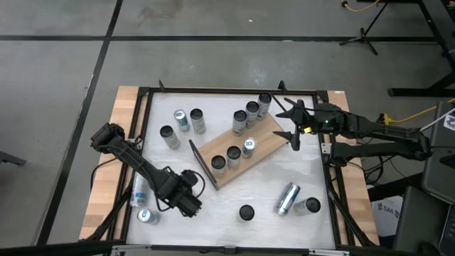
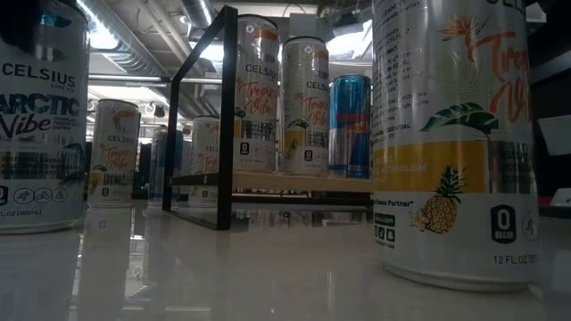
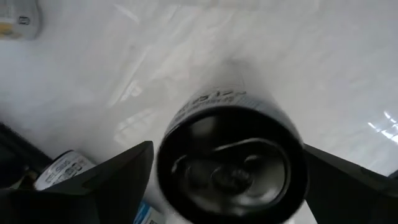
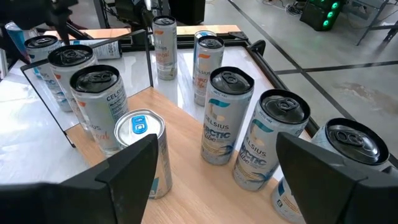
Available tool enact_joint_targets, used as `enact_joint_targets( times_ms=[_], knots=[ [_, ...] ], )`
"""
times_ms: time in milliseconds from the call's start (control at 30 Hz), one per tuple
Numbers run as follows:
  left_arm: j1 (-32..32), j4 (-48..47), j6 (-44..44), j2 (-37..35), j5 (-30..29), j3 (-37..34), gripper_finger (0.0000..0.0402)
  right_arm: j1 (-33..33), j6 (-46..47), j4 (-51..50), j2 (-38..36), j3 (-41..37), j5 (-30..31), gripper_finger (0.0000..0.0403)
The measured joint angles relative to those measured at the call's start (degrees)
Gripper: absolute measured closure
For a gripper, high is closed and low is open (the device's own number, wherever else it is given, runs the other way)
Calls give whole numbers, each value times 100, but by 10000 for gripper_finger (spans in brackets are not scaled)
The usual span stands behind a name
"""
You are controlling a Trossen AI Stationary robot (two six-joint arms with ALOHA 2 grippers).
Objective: Place canned beverage on shelf
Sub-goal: Put the white blue soda can on the shelf
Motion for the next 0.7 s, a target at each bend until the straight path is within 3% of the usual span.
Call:
enact_joint_targets(
  times_ms=[500,700],
  knots=[
    [33,557,-341,0,-81,-482,39,0,0,2,0,0,0,86],
    [76,658,-392,0,-56,-493,73,0,0,2,1,0,0,86]
  ],
)
